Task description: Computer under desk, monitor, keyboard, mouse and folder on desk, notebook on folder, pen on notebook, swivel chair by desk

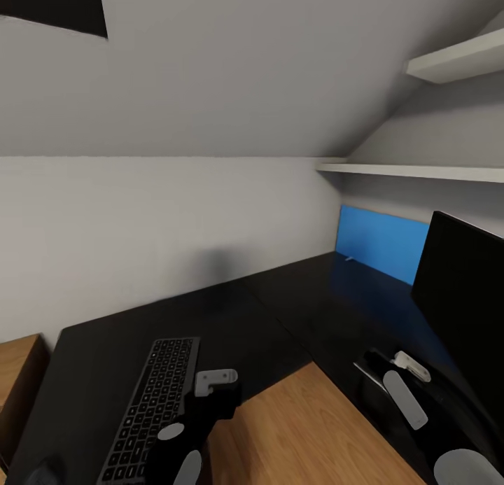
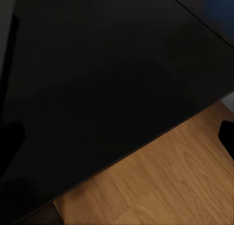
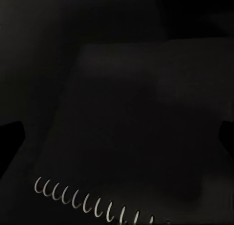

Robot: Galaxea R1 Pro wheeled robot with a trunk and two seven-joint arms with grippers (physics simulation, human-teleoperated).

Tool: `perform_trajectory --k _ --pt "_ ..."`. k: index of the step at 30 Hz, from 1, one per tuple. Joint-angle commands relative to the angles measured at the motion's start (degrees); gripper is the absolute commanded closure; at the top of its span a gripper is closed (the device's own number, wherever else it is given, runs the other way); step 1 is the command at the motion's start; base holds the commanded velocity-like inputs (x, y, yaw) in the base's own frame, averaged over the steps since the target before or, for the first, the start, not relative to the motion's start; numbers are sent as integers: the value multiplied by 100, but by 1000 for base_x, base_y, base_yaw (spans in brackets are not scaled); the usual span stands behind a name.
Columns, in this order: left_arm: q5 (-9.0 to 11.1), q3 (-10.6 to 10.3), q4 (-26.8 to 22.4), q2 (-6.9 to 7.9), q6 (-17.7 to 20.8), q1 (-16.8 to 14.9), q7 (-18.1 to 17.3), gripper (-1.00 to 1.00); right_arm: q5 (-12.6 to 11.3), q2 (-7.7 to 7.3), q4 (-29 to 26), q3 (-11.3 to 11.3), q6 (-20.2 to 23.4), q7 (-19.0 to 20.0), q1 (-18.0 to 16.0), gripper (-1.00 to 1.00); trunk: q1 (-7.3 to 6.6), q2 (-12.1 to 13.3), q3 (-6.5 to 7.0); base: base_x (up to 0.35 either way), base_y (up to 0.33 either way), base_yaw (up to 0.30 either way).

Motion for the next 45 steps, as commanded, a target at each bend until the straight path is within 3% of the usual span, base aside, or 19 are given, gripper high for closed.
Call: perform_trajectory --k 1,35,45 --pt "60 -9 -4 0 14 -7 56 -100 -156 -4 302 31 3 -36 3 -100 1 -3 -8 0 0 185" --pt "64 -8 10 1 27 -7 65 -100 -174 -4 304 32 146 -36 3 -100 1 -3 -8 0 0 219" --pt "60 -13 24 1 24 -7 65 -100 -134 -6 293 23 108 -46 3 -100 1 -3 -8 0 0 45"
